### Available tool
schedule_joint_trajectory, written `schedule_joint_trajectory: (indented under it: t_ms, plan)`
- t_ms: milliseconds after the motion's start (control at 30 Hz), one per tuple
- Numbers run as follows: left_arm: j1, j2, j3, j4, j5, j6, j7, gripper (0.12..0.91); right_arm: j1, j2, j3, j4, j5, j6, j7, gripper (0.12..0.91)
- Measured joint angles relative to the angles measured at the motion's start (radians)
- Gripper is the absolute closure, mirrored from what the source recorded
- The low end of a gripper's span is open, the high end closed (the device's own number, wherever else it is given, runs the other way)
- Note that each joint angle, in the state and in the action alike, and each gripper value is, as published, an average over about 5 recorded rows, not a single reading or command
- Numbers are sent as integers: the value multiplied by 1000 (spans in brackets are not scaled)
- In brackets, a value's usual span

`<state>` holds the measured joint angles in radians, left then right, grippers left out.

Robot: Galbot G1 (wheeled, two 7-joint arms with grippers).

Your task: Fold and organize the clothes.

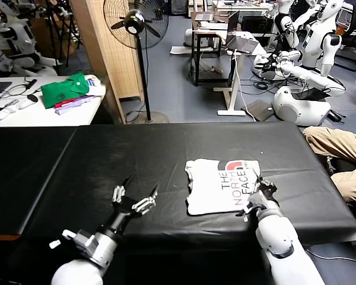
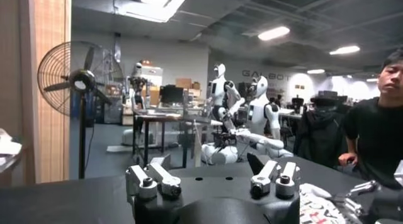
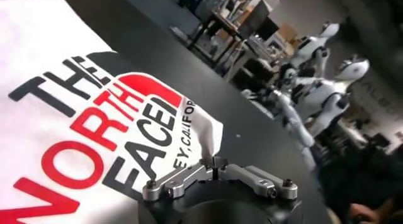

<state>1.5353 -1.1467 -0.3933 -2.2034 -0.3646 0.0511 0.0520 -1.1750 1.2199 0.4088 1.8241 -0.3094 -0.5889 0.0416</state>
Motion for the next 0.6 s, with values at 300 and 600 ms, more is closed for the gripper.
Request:
schedule_joint_trajectory:
  t_ms: [300, 600]
  plan:
    - [-11, 11, 1, 30, -3, -41, -30, 232, -64, -9, 84, 115, 191, 105, 25, 380]
    - [4, 46, -3, 27, -21, -16, -145, 232, -221, -25, 138, 251, 373, 201, 35, 228]
